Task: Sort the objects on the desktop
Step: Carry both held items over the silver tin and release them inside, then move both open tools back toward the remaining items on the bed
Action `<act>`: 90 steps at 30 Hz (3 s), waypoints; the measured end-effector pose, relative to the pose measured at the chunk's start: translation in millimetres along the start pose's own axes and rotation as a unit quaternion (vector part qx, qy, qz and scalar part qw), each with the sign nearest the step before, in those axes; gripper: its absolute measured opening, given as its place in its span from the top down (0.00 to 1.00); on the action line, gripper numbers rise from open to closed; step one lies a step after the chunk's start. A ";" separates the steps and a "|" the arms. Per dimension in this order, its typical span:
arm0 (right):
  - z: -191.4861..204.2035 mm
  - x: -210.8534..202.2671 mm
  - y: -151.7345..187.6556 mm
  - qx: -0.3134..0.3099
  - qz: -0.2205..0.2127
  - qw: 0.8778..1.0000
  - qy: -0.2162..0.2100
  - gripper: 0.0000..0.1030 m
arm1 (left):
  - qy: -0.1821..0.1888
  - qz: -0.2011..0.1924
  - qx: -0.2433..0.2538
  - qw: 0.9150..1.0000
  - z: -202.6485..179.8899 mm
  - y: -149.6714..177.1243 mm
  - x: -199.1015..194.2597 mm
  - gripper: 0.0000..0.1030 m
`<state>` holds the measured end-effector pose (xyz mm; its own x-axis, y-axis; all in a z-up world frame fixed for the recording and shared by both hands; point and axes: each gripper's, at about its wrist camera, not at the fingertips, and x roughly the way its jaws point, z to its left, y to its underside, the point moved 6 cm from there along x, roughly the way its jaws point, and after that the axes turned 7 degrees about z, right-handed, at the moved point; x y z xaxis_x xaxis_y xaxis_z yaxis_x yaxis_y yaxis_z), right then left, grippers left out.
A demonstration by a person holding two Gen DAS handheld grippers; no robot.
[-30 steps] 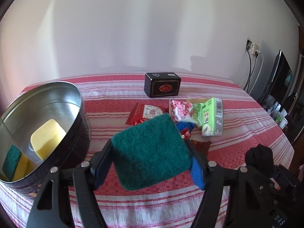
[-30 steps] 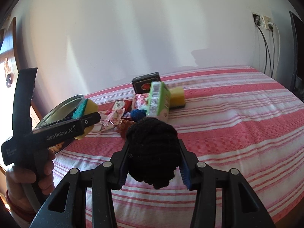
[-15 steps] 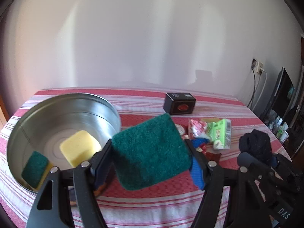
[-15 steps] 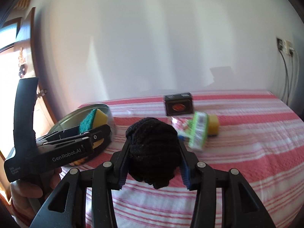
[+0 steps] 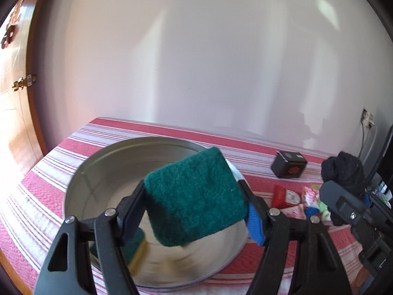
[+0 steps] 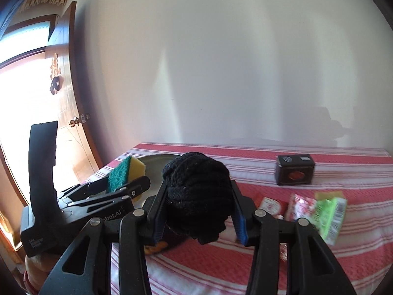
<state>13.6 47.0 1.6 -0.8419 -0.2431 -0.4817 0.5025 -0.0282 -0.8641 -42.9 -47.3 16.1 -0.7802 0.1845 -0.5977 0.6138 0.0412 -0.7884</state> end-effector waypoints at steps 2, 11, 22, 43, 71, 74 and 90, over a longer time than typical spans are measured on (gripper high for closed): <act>11.2 7.8 -6.5 -0.001 -0.002 1.000 -0.005 0.53 | -0.013 -0.002 -0.008 1.000 15.7 -5.4 2.0 0.31; 40.7 69.7 -31.7 0.005 0.013 1.000 -0.010 0.53 | -0.072 -0.003 -0.023 0.997 67.3 -26.8 19.0 0.31; 46.2 126.7 -46.7 0.026 0.053 0.998 0.010 0.53 | -0.123 0.021 -0.020 0.992 93.2 -46.3 43.0 0.30; 33.2 155.7 -38.0 0.026 0.094 0.995 -0.011 0.53 | -0.178 0.067 0.004 0.982 96.6 -47.2 79.6 0.30; 7.2 100.3 -45.7 0.040 -0.094 0.992 0.077 0.20 | -0.192 0.001 -0.008 0.981 84.3 -47.0 51.6 0.01; 2.4 96.4 -44.1 0.044 -0.105 0.989 0.093 0.20 | -0.198 -0.034 -0.015 0.980 76.7 -43.9 36.5 0.01; -34.2 59.4 -17.0 0.047 -0.140 0.981 0.130 0.20 | -0.174 -0.124 -0.038 0.976 43.5 -3.7 -1.1 0.02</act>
<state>-51.7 66.2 -17.3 -0.9649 0.0410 -0.2593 0.2506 -0.1501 -0.9564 -49.6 -90.3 13.3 -0.8914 -0.1855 -0.4134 0.3977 0.1170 -0.9100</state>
